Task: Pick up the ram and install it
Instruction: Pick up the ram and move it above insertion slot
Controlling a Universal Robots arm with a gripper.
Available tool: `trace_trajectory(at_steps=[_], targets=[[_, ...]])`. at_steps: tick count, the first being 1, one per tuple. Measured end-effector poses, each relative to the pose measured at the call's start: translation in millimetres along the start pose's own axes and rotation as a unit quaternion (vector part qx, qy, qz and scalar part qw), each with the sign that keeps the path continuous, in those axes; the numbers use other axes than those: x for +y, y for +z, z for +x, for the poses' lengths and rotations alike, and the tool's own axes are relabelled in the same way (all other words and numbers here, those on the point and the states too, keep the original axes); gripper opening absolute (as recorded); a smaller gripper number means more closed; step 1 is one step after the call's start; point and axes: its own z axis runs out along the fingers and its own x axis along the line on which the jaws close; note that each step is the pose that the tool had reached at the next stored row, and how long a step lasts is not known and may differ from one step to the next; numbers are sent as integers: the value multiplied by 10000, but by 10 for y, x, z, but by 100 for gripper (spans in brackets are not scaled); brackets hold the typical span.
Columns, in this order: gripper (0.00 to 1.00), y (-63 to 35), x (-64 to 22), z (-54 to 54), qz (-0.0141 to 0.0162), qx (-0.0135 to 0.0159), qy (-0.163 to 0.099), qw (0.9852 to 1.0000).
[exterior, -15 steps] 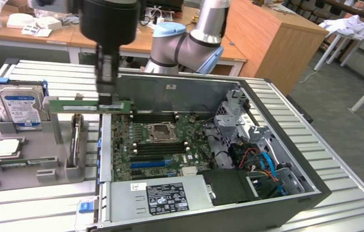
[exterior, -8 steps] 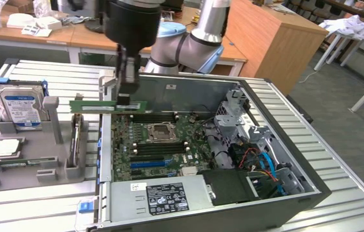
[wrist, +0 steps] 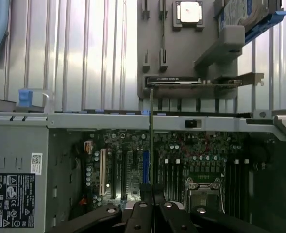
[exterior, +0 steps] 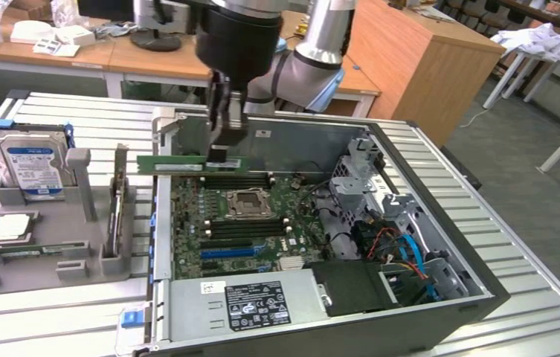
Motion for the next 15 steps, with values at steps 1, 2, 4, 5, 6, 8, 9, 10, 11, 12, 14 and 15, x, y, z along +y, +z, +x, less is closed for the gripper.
trace_trajectory(at_steps=[1, 2, 4, 5, 6, 8, 9, 10, 11, 12, 14, 15], targets=[[11, -2, -40, 0, 0, 1, -2, 10000], [11, -4, -79, 1, 0, 0, -5, 10000], [11, -7, -155, 1, 0, 0, -9, 10000], [11, -8, -189, 1, 0, 0, -11, 10000], [11, -10, -223, 2, 0, 1, -13, 10000], [11, -13, -291, 2, 0, 1, -17, 10000], [11, -14, -324, 2, 0, 1, -17, 10000], [11, -16, -358, 3, 0, 0, -19, 10000], [11, -17, -394, 3, 0, 0, -21, 10000], [11, -19, -430, 3, 0, 0, -23, 10000], [11, -23, -504, 4, -1, 0, -24, 10000], [11, -24, -541, 4, -1, 0, -26, 10000]])
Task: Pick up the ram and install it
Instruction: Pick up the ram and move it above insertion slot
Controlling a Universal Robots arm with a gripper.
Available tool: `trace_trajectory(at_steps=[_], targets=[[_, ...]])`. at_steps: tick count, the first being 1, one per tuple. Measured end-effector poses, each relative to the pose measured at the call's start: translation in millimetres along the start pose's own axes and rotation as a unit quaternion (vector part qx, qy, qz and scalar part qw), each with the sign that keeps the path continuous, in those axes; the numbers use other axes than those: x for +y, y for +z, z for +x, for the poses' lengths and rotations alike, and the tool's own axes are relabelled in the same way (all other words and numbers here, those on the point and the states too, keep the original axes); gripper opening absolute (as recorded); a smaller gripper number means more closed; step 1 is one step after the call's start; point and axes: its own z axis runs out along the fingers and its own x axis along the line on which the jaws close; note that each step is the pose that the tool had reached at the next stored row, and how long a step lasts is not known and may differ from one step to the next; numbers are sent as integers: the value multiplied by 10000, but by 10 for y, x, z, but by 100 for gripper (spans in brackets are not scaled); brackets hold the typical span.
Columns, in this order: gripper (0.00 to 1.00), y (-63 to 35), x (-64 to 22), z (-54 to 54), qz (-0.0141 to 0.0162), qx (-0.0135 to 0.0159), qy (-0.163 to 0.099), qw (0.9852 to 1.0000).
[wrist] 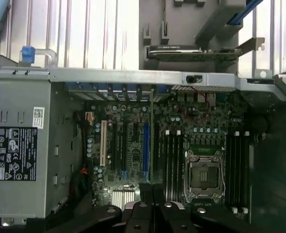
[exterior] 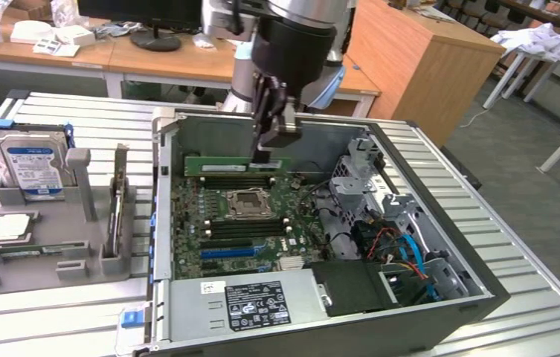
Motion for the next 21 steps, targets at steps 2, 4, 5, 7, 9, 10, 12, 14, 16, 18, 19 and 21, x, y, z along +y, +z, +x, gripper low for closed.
trace_trajectory(at_steps=[2, 4, 5, 7, 9, 10, 12, 14, 16, 18, 19, 21], targets=[[11, -3, -73, 1, 0, 0, -2, 10000], [11, -6, -146, 2, 0, 0, -2, 10000], [11, -8, -178, 2, 0, 0, -2, 10000], [11, -11, -235, 3, 0, 0, -3, 10000], [11, -12, -271, 4, 0, 0, -3, 10000], [11, -13, -279, 4, 0, 0, -3, 10000], [11, -12, -281, 4, 0, -1, -3, 10000], [11, -13, -281, 3, 0, 0, -3, 10000], [11, -11, -283, -1, 0, -1, -4, 10000], [11, -9, -284, -15, 0, 0, -4, 10000], [11, -8, -285, -26, 0, -1, -3, 10000], [11, -5, -287, -50, 0, 0, -3, 10000]])
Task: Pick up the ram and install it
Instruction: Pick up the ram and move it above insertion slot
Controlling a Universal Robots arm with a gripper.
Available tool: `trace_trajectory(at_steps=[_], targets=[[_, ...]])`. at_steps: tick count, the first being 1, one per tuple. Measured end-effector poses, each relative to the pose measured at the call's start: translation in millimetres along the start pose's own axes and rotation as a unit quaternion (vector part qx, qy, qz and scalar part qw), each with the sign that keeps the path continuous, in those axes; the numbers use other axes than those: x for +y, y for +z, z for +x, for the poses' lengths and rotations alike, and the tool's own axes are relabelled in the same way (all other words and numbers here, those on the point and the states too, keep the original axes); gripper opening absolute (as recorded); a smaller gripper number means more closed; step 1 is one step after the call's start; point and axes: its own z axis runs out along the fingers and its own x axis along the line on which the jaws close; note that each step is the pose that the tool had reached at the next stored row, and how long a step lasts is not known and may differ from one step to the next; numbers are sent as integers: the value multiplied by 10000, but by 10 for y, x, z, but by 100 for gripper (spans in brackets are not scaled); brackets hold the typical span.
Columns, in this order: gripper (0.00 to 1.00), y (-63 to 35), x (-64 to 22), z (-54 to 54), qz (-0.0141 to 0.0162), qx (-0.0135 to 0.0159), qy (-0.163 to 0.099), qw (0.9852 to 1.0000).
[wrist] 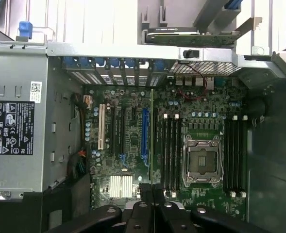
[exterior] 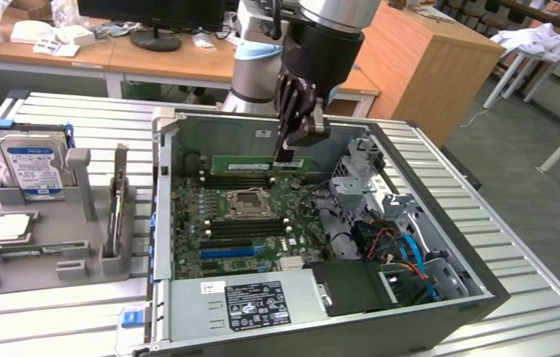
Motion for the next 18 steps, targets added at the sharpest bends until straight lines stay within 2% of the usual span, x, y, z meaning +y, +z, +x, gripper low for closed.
trace_trajectory(at_steps=[10, 18], targets=[[11, 21, -5, -162, 0, -9, 0, 10000], [11, 49, -8, -316, 0, -32, -1, 10000]])
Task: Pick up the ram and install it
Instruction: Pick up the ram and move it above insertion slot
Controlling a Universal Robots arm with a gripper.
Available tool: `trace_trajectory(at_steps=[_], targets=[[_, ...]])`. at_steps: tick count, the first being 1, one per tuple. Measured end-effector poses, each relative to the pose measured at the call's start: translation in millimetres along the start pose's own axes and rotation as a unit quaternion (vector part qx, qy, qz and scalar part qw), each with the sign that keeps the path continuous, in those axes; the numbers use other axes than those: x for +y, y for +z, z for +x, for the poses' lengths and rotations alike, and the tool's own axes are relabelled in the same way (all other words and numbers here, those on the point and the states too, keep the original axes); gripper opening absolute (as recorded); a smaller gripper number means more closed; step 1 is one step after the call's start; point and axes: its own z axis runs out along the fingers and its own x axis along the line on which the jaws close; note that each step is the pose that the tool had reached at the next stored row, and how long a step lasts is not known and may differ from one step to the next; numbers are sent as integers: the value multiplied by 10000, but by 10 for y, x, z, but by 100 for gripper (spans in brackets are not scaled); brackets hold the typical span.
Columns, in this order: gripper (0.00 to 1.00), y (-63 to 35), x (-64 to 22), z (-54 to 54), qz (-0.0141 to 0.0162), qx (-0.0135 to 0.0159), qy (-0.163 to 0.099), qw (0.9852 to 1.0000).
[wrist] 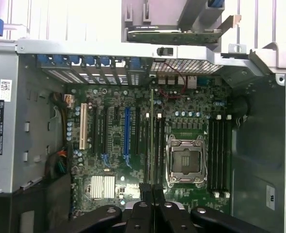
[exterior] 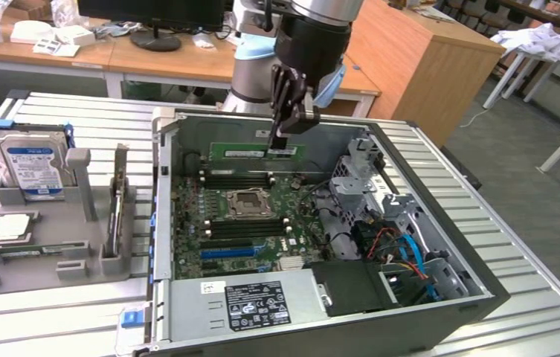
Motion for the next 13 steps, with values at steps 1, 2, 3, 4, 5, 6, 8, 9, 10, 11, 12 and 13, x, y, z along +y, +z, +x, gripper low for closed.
trace_trajectory(at_steps=[1, 2, 3, 4, 5, 6, 8, 9, 10, 11, 12, 13], targets=[[11, 4, 0, -18, 0, -2, 0, 10000], [11, 8, 0, -37, 0, -4, 0, 10000], [11, 12, -1, -56, 0, -5, 0, 10000], [11, 17, -2, -78, 0, -7, 0, 10000], [11, 21, -2, -98, 0, -8, 0, 10000], [11, 24, -2, -116, 0, -9, 0, 10000], [11, 31, -3, -142, 0, -10, 0, 10000], [11, 33, -3, -151, 0, -10, 0, 10000], [11, 35, -4, -158, 0, -10, 0, 10000], [11, 35, -4, -162, 0, -10, 0, 10000], [11, 35, -4, -162, 0, -10, -1, 10000], [11, 35, -4, -162, 0, -10, -1, 10000]])
